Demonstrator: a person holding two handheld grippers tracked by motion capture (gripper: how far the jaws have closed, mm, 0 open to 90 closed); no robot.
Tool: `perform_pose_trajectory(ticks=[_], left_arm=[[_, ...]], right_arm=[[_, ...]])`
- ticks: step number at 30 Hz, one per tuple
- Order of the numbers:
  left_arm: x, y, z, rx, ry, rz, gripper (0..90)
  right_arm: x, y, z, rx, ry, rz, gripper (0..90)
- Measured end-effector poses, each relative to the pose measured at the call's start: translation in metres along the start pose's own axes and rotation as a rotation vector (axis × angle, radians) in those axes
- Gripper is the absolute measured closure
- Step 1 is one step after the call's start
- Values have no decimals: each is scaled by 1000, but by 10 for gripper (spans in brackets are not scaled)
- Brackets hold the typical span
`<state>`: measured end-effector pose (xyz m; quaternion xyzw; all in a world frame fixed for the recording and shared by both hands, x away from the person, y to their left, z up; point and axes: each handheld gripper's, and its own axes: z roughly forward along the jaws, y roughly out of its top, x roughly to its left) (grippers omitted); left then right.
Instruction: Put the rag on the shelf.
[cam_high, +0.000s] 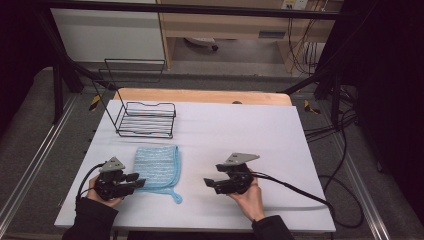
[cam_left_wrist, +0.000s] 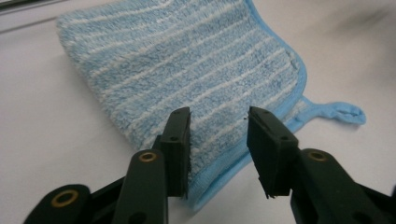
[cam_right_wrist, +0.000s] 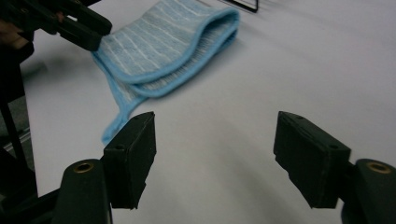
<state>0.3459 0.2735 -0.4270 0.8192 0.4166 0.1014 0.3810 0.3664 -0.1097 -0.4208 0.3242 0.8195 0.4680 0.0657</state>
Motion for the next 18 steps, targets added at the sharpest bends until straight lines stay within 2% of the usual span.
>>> perform_pose_trajectory(ticks=[5, 9, 11, 15, 18], left_arm=[[0, -2, 4, 28, 15, 3, 691], [1, -4, 7, 49, 17, -5, 704], [1, -4, 9, 56, 20, 0, 708], [1, -4, 10, 65, 20, -6, 733], [2, -4, 12, 77, 26, -14, 807]], right_arm=[[21, 14, 38, 44, 31, -37, 360], [34, 19, 67, 69, 66, -30, 409], [40, 20, 80, 81, 66, -47, 428], [44, 20, 99, 100, 64, -77, 489], [41, 19, 108, 102, 82, -59, 516]])
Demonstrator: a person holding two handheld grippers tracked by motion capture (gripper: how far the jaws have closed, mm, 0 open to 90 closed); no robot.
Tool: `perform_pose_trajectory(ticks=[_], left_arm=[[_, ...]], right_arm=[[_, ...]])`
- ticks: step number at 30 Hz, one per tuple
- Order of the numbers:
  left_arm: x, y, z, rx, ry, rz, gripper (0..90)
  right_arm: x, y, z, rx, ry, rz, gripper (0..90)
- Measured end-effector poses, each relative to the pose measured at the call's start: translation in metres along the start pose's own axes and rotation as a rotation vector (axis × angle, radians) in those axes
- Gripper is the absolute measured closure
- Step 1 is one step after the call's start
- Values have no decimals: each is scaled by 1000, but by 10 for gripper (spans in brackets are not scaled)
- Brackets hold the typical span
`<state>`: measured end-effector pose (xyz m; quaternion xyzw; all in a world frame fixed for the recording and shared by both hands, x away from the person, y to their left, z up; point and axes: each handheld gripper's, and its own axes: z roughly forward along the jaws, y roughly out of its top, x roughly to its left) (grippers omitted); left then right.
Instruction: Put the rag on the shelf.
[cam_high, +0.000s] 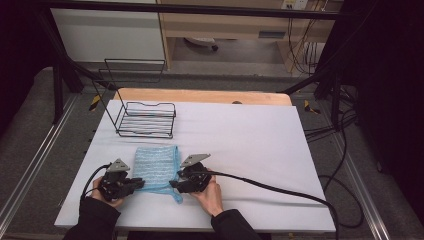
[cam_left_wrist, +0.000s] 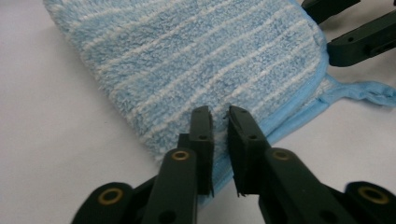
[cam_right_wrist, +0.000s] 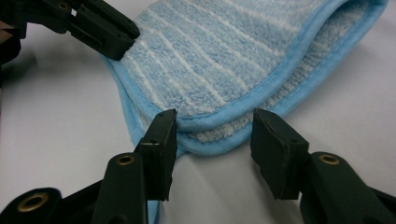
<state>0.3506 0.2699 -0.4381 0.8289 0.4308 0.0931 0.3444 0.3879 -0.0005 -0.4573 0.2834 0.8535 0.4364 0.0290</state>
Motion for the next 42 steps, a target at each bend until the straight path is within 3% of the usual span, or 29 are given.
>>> perform_pose_trajectory(ticks=[5, 9, 10, 11, 21, 26, 29, 31, 34, 36, 39, 42], left_arm=[[1, 1, 0, 8, -7, -3, 866], [1, 1, 0, 7, -7, 2, 871], [2, 1, 0, 7, -7, 2, 871], [2, 1, 0, 6, -10, -2, 875], [11, -1, -7, 4, -50, -16, 885], [12, -1, -10, 12, -48, -9, 887], [12, -1, -10, 11, -53, -11, 886], [13, -2, -10, 7, -54, -13, 885], [12, -2, -9, 4, -53, -10, 884], [11, -2, -9, 3, -52, -11, 884], [11, -2, -9, 5, -45, -11, 884], [11, -1, -10, 10, -43, -11, 885]], right_arm=[[-2, -2, 4, -2, 14, -12, 609], [-2, -1, 3, 8, 35, 1, 755], [-2, -1, 3, 8, 35, 1, 755], [-1, -1, 1, 5, 26, -7, 835], [12, -2, -7, 15, 76, 20, 863], [17, -7, -4, 1, 67, 16, 853], [19, -9, -4, -9, 39, 10, 771], [18, -10, -2, 2, 43, 11, 646], [20, -12, -1, -3, 44, 7, 613], [21, -12, 0, 2, 21, -20, 675], [25, -11, 1, 10, 45, -9, 823], [28, -10, 0, 17, 43, -12, 852]])
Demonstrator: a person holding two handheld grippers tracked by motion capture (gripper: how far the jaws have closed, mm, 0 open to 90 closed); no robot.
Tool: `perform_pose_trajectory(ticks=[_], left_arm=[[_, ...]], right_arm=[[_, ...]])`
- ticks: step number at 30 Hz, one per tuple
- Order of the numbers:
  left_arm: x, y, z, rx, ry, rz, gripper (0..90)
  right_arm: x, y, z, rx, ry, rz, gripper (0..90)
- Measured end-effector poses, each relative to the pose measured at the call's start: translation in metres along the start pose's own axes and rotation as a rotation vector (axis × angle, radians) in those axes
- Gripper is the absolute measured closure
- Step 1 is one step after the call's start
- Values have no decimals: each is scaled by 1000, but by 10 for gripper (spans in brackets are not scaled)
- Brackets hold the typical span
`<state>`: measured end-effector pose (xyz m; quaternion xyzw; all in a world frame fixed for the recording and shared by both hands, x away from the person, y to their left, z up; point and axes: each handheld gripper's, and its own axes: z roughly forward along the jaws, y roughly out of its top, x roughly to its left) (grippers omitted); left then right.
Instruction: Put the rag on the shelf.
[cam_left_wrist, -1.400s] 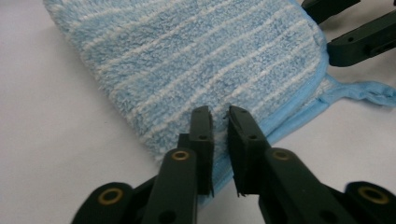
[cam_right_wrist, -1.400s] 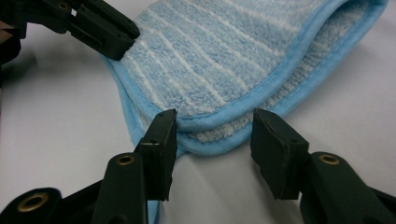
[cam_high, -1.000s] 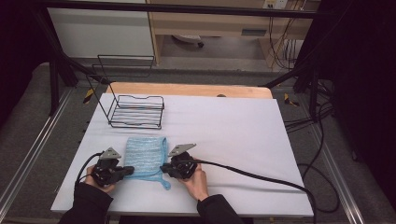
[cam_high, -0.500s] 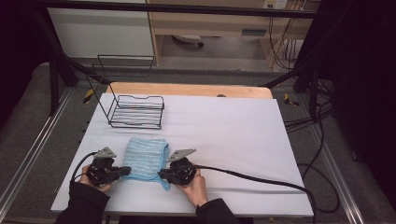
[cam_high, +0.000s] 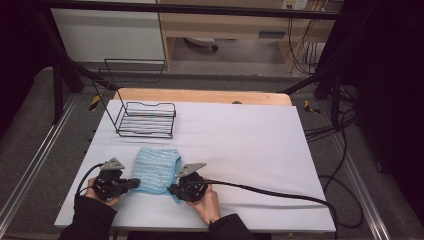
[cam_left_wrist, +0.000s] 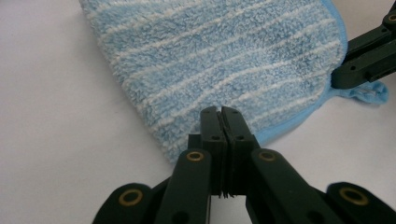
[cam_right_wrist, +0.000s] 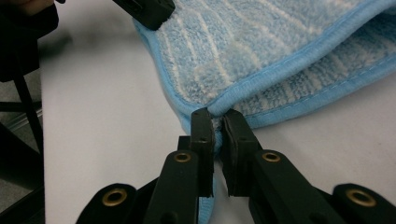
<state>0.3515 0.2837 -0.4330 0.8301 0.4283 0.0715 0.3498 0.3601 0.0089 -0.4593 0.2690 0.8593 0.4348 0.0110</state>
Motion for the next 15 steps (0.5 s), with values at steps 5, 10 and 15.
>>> perform_pose_trajectory(ticks=[5, 10, 15], left_arm=[[0, -2, -7, 14, -15, -5, 887], [0, -4, -10, 16, -9, -5, 864], [1, -4, -15, -34, -6, -9, 745]], right_arm=[[5, 0, -3, -6, 53, 23, 854], [8, -3, -2, -8, 62, 34, 803], [4, 1, -8, -50, -37, -21, 577]])
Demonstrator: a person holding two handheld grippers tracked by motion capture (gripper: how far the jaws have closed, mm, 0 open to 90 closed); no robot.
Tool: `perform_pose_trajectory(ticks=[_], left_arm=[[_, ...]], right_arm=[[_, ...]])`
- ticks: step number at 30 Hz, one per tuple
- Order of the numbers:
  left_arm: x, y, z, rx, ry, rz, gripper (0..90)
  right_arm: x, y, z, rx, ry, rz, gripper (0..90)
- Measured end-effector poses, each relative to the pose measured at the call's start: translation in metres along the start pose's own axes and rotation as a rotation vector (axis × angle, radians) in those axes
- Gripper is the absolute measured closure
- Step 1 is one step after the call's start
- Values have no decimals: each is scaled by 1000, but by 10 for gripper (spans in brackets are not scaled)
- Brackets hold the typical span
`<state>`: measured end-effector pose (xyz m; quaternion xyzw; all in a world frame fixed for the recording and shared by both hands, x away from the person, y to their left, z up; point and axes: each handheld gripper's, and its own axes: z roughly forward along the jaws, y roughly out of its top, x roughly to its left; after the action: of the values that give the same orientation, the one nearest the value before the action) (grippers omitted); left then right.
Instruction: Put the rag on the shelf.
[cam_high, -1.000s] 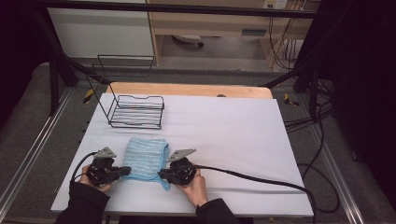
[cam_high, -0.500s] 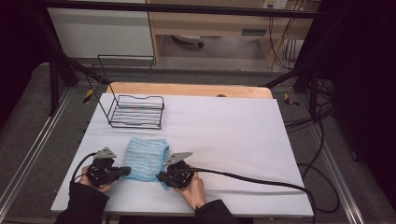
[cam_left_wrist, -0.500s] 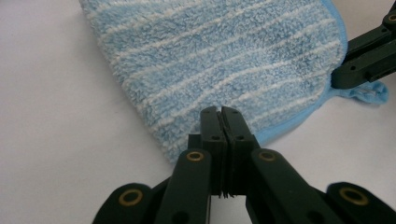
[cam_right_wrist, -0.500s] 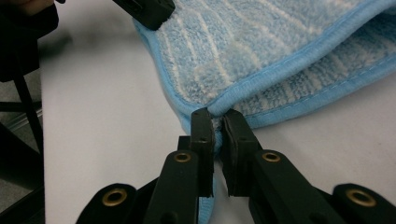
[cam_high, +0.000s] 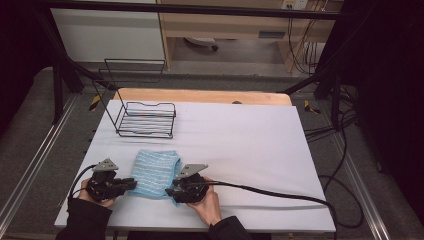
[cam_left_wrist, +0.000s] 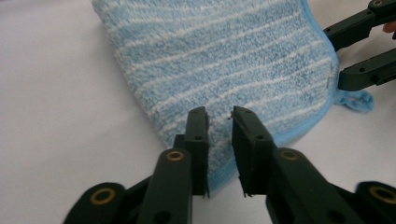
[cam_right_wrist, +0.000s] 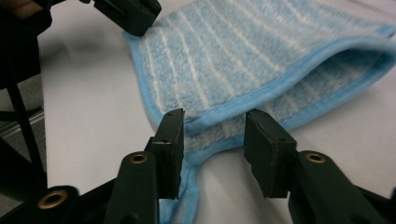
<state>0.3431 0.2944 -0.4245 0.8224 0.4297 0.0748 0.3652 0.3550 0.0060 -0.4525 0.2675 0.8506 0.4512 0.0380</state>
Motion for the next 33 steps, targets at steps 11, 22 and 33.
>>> perform_pose_trajectory(ticks=[11, 22, 33], left_arm=[[6, 8, -5, -90, 87, -23, 364], [10, 6, -1, -105, 90, -18, 203], [10, 5, 0, -109, 96, -11, 190]], right_arm=[[-46, 38, -7, -99, -110, 63, 453], [-85, 40, 32, -16, -93, 149, 748], [-79, 66, 33, -86, -137, 63, 893]])
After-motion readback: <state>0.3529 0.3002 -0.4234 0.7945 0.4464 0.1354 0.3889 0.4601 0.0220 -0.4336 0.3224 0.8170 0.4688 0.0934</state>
